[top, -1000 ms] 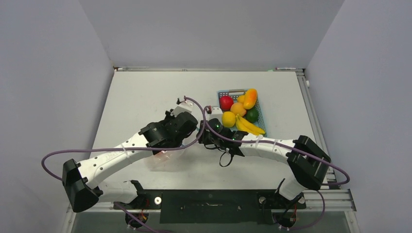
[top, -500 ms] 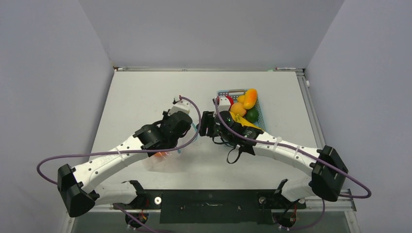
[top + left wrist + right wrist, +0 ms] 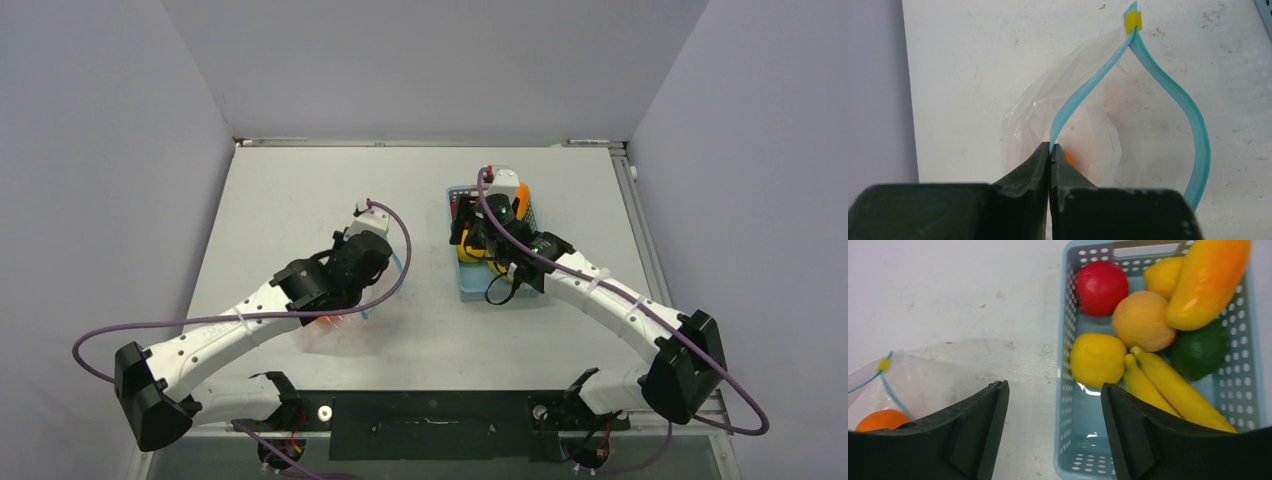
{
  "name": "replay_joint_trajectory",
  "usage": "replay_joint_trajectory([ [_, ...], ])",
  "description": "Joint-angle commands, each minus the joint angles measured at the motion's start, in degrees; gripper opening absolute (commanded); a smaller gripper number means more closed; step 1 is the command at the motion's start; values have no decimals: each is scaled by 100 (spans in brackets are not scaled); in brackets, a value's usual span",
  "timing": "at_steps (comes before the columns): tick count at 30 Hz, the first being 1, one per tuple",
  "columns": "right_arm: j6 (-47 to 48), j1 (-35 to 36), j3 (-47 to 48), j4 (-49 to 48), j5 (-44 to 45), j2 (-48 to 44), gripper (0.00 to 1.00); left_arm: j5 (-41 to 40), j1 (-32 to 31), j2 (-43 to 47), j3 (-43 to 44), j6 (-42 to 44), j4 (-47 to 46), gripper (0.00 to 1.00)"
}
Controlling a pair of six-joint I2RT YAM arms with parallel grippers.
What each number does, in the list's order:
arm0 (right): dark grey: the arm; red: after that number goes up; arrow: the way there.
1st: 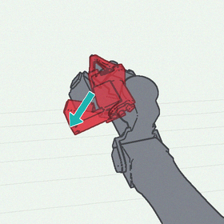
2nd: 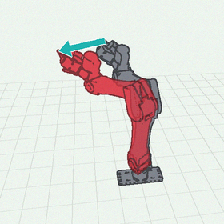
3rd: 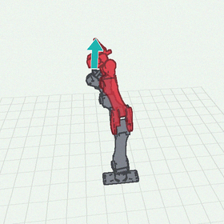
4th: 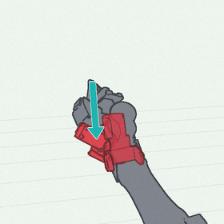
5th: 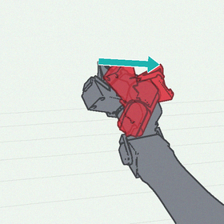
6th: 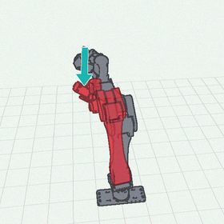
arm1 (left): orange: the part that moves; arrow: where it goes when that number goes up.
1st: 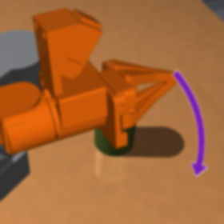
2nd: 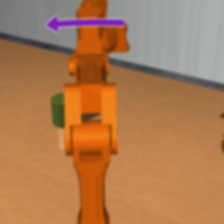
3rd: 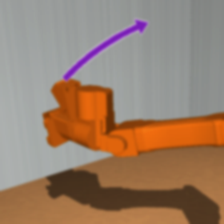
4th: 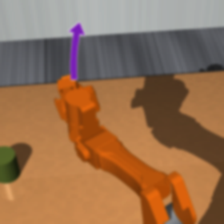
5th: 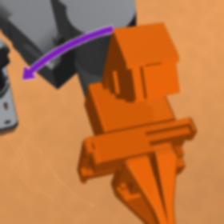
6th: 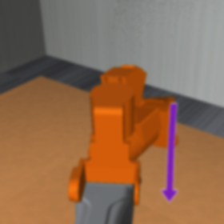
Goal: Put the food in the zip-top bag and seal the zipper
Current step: Pick up the fake fruit from the bin.
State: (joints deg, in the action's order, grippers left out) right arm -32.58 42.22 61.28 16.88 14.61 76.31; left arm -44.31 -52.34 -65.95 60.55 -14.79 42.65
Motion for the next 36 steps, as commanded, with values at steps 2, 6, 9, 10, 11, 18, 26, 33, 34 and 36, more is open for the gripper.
replay_joint_trajectory([
  [2,480,-379,434,442,860,185,73,109,38,169,-3,20,-240,0],
  [6,543,-769,577,517,1165,499,76,158,38,220,-23,20,-240,0],
  [9,499,-1063,718,498,1210,846,82,176,39,261,-26,20,-241,0],
  [10,472,-1160,772,481,1196,919,84,202,37,271,-32,22,-242,0],
  [11,452,-1241,836,475,1189,1069,86,235,39,280,-39,27,-248,0],
  [18,322,-1560,1296,422,1513,1799,92,327,39,303,-50,28,-263,0],
  [26,366,-1761,1804,394,1677,2550,98,334,39,327,-67,37,-269,0],
  [33,336,-1938,2031,342,1718,2994,96,334,38,320,-79,54,-312,0],
  [34,351,-1959,2041,312,1700,3039,96,332,37,320,-84,55,-308,0],
  [36,351,-1995,2078,316,1643,3144,93,347,44,290,-81,55,-307,0],
])
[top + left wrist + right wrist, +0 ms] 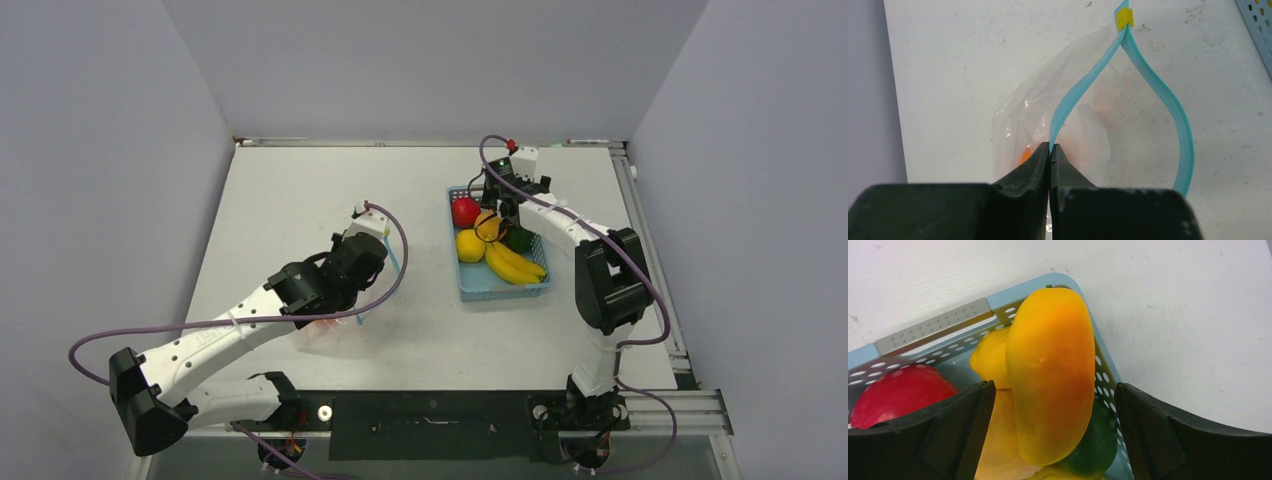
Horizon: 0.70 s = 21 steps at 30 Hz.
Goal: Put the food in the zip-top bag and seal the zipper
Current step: Pick up the fake fruit from the bin.
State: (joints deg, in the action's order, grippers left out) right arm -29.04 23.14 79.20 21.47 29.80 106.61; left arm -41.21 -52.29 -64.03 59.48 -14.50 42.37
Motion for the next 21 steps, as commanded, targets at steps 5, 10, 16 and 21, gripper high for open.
replay_joint_trajectory([
  [5,-16,-116,282,-178,57,228,80,17,43,50,24,27,-285,0],
  [10,4,-116,131,-303,61,110,65,5,43,41,17,26,-294,0],
  [16,-20,-87,6,-340,23,-132,42,15,41,12,24,26,-274,0],
  [21,16,13,-166,-404,10,-517,39,8,43,22,19,26,-276,0],
])
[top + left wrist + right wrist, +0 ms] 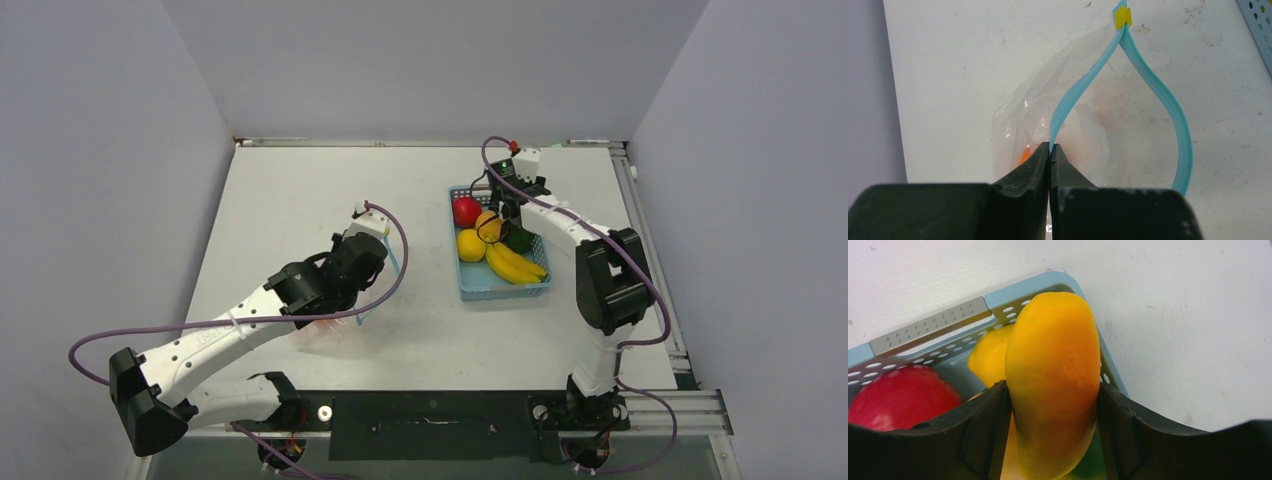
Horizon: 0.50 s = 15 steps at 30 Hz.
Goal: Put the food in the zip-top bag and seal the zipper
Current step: Pick up the fake fruit from the bin.
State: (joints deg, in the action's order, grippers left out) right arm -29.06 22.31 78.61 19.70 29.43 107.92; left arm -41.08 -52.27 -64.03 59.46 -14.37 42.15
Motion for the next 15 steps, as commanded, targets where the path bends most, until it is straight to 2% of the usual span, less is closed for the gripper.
replay_joint_trajectory([
  [1,36,132,-141,-235,53,-735,39,-12,41,15,22,13,-253,0],
  [7,78,476,-377,-185,-72,-1327,39,-24,42,30,20,13,-241,0],
  [15,98,745,-855,-336,-1186,-2235,39,-23,42,30,35,6,-235,0],
])
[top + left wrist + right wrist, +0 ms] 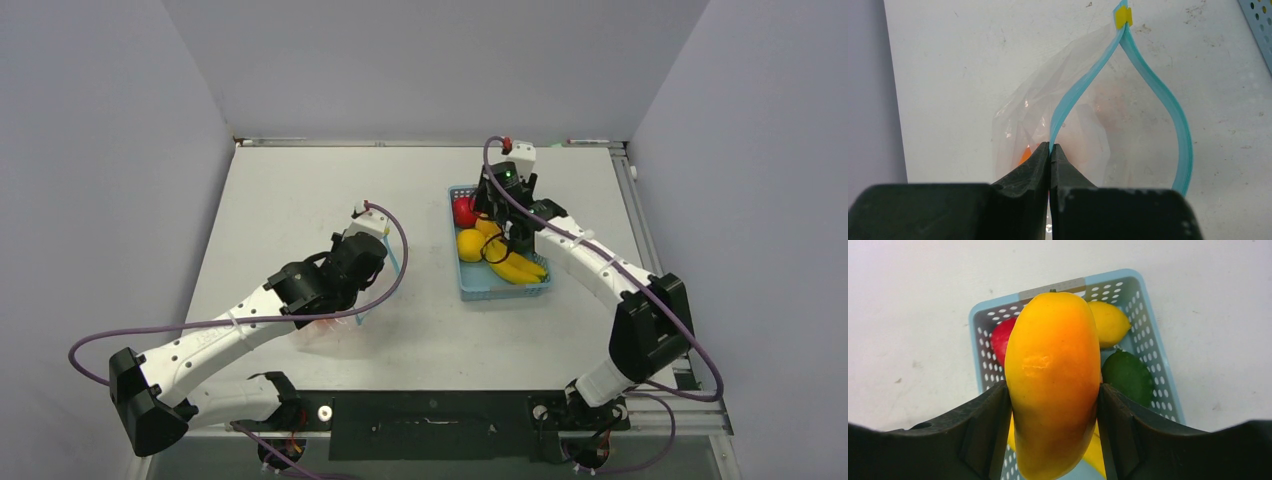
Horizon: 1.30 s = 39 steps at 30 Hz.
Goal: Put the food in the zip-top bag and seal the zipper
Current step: Pick up the fake fruit from the bin, then place the fake fruit in the zipper food storage bag.
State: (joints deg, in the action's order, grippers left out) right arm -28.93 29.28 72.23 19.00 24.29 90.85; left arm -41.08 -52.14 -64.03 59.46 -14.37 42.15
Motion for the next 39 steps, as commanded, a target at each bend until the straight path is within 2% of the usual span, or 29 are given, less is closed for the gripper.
replay_joint_trajectory([
  [1,101,66,-288,-289,-863,-642,39,-18,26,26,29,5,-234,0],
  [10,338,122,-703,-439,-2963,-1359,39,3,28,45,39,9,-228,0],
  [19,401,402,-956,-769,-4859,-1572,39,1,24,48,44,-4,-222,0],
  [30,234,1055,-906,-1030,-5617,-1206,40,11,23,57,39,-13,-222,0],
  [39,12,1595,-889,-1139,-5778,-913,41,59,27,91,54,-21,-219,0],
])
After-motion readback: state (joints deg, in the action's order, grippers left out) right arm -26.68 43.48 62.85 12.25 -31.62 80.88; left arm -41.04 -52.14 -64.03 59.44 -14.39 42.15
